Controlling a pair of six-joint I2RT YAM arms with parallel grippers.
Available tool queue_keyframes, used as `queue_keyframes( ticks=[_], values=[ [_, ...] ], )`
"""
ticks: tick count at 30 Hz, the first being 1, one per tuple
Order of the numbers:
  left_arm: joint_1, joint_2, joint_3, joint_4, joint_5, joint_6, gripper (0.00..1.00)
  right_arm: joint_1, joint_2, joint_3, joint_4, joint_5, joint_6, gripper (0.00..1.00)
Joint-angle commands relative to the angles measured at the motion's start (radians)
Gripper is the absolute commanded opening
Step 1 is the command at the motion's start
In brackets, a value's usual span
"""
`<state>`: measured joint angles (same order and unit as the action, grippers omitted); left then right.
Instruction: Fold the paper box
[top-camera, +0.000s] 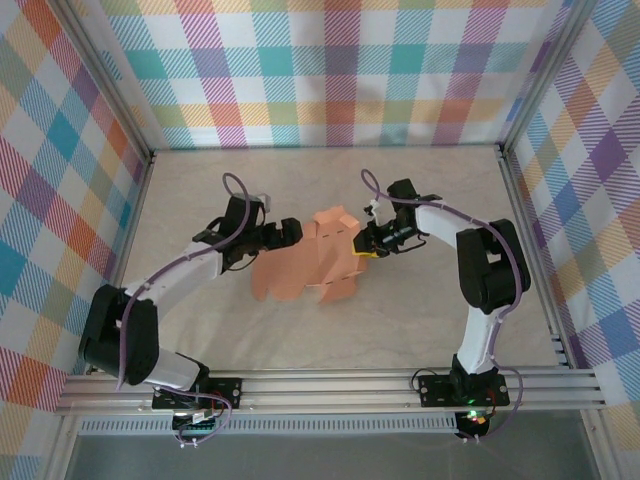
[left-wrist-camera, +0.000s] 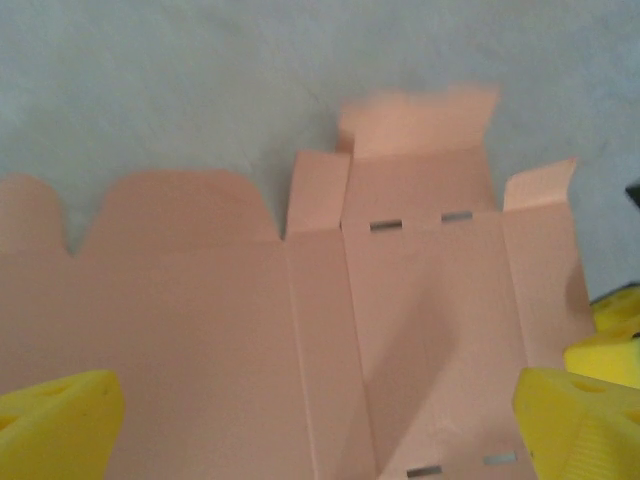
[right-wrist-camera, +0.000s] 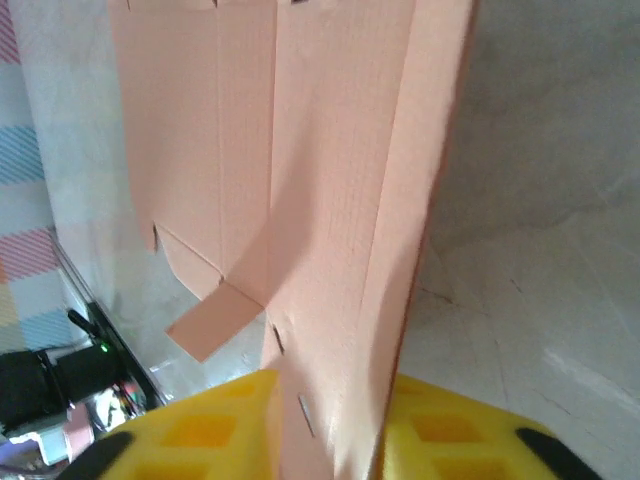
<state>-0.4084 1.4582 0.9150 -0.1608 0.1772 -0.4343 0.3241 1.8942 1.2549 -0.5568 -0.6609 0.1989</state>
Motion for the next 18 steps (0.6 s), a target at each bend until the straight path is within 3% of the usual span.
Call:
queue_keyframes(
  ticks=[1, 3, 5, 18],
  values=[
    [-0.008, 0.037, -0.057, 0.079, 0.116, -0.059, 0.91, 0.004, -0.062, -0.059, 0.142, -0.003, 0.041, 0.36],
    [-0.01, 0.051, -0.092, 0.104, 0.113, -0.076, 0.82, 0.006, -0.067, -0.089, 0.212, -0.016, 0.08, 0.36],
    [-0.01, 0.067, -0.127, 0.126, 0.107, -0.089, 0.79, 0.005, -0.069, -0.114, 0.269, -0.017, 0.117, 0.36],
    [-0.017, 0.145, -0.253, 0.263, 0.101, -0.174, 0.81, 0.015, -0.091, -0.164, 0.357, 0.149, 0.217, 0.11]
  ],
)
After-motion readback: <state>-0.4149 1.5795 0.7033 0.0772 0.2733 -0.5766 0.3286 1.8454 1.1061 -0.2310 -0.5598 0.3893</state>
